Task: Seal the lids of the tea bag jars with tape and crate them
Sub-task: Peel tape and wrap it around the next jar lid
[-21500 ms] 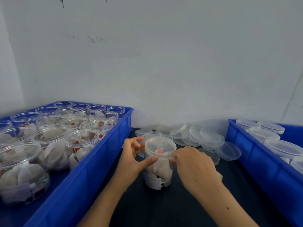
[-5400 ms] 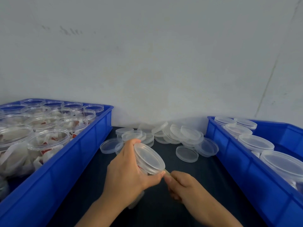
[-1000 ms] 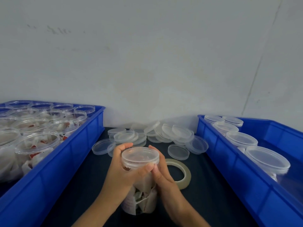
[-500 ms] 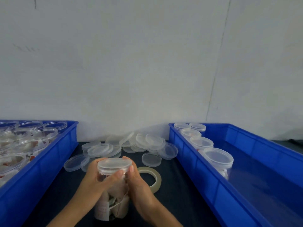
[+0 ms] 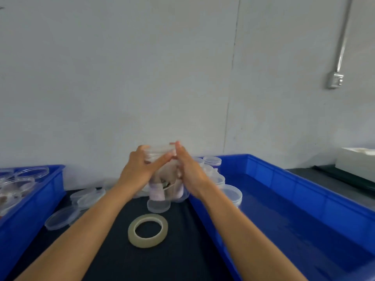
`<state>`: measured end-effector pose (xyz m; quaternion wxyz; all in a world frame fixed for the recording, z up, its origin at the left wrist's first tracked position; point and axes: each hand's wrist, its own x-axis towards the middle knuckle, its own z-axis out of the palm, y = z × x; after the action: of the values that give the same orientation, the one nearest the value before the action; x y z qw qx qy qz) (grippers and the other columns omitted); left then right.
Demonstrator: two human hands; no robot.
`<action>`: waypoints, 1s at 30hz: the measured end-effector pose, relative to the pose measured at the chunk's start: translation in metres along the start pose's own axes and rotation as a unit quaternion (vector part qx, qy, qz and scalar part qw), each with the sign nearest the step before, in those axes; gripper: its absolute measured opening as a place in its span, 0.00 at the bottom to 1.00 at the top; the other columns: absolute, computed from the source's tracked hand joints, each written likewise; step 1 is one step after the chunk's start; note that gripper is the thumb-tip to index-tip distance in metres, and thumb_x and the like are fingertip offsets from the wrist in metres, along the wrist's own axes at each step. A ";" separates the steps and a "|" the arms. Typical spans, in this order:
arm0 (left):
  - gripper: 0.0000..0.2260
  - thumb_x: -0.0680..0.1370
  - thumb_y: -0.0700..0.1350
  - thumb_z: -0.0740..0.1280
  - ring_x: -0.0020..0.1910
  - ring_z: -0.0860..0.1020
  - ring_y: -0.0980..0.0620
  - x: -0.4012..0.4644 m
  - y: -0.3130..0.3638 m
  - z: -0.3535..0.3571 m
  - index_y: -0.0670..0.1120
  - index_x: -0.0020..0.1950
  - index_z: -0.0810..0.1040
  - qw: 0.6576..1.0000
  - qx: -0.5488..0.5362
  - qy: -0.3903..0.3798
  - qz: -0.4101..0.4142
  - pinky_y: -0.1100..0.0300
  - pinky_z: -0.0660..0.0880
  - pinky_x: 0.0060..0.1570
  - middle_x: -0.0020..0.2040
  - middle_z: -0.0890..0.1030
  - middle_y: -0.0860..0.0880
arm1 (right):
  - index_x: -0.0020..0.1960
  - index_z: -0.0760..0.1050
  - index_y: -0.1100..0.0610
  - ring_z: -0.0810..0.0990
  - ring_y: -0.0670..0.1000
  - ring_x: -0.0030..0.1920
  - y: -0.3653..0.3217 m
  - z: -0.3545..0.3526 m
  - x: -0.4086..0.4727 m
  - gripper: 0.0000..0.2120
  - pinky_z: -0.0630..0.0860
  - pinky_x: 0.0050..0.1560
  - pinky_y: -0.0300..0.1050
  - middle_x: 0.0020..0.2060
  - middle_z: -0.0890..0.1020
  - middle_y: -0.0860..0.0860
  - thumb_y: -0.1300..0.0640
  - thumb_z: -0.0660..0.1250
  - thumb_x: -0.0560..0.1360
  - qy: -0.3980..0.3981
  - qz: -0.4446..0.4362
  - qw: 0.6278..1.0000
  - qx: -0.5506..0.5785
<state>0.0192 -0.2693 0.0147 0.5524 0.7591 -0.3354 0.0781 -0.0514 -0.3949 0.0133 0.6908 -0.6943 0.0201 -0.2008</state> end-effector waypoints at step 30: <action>0.18 0.76 0.51 0.65 0.68 0.66 0.41 0.143 -0.038 0.257 0.48 0.64 0.73 0.905 0.351 -0.229 0.067 0.43 0.60 0.70 0.65 0.73 0.43 | 0.66 0.64 0.57 0.76 0.47 0.47 0.106 -0.235 0.114 0.35 0.73 0.39 0.39 0.50 0.75 0.51 0.58 0.79 0.65 0.220 0.085 0.961 -0.143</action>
<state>0.0859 -0.5528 -0.0418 0.1515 0.8766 -0.4537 0.0520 0.0075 -0.6576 -0.0689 0.5772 -0.7205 0.2587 -0.2842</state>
